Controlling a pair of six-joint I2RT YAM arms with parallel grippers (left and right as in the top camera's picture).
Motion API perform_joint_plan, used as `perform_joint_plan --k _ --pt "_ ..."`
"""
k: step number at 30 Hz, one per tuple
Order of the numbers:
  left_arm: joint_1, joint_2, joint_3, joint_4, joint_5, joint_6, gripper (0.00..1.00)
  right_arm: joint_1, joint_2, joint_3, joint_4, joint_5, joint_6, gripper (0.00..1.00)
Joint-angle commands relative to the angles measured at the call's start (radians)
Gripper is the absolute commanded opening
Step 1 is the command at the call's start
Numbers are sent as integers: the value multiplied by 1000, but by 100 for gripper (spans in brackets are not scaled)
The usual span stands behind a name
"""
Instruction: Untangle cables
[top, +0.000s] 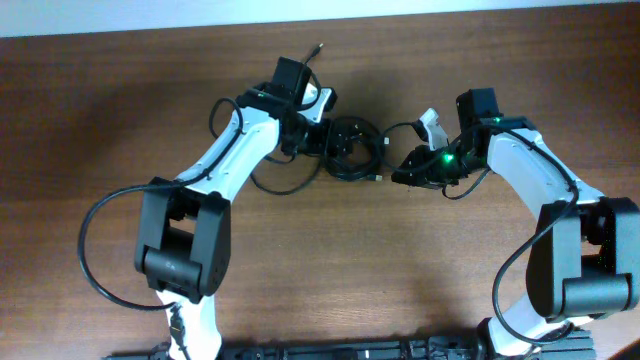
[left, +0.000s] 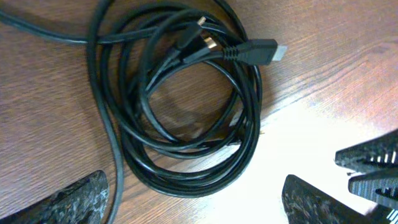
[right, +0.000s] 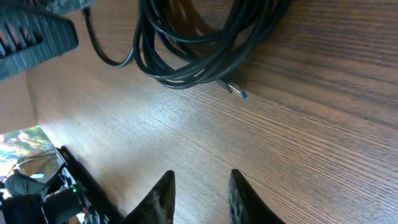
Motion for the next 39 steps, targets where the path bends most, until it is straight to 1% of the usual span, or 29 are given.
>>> perform_joint_plan --k 1,2,3,4,6,8,9,11,13,14,15,16,17,19,20,21,22,23,24,25,27,28,30,33,34,38,39 --pt "-32 19 14 23 -9 173 91 -5 2 13 5 93 80 26" --pt "-46 19 14 48 -9 227 92 -5 2 13 5 140 123 26" --pt "-55 20 14 65 -9 262 91 -5 2 13 6 143 125 26" --pt "-64 24 14 75 -17 289 88 -5 2 13 5 143 125 26" --pt "-90 50 14 76 -85 291 79 -5 2 13 3 152 125 26" --pt "-105 82 14 57 -86 290 78 -5 2 13 -7 259 188 27" --pt "-118 101 14 31 -86 290 76 -5 2 13 -18 330 233 27" --pt "-138 121 14 -19 -86 290 67 -5 2 13 -14 338 233 27" --pt "-164 124 14 -68 -69 286 52 -5 2 13 -8 338 251 27" --pt "-177 124 14 -82 -44 286 44 -5 2 13 -1 338 265 27" --pt "-190 124 15 -93 6 286 38 -5 2 13 3 337 278 27" --pt "-202 124 15 -96 86 286 31 -5 2 13 10 338 290 27" --pt "-214 124 15 -93 204 286 25 -5 2 13 17 337 297 27" --pt "-222 124 25 -93 376 286 18 -5 2 13 25 337 297 27" --pt "-222 124 34 -93 420 283 13 -5 2 13 28 336 304 27" --pt "-218 124 44 -93 447 275 11 -5 2 13 30 325 304 27" --pt "-211 124 58 -93 450 267 13 -5 2 13 32 308 304 27" --pt "-205 123 67 -94 450 264 25 -5 2 13 35 291 304 27" --pt "-192 123 77 -103 450 264 61 -5 2 13 37 273 304 27" --pt "-181 123 79 -108 449 264 69 -5 2 13 37 266 304 27" --pt "-156 123 79 -114 433 264 72 -5 2 13 35 266 304 29" --pt "-135 123 79 -120 401 264 72 -5 2 13 35 254 304 31" --pt "-84 123 79 -150 290 264 71 -5 2 13 35 208 304 32" --pt "-23 123 79 -179 162 264 70 13 2 13 39 202 304 33" --pt "5 124 79 -180 145 264 70 31 2 12 47 203 303 37" --pt "46 124 79 -179 145 264 71 110 21 12 63 327 303 38" --pt "46 124 79 -179 145 264 71 128 31 12 68 332 303 38"
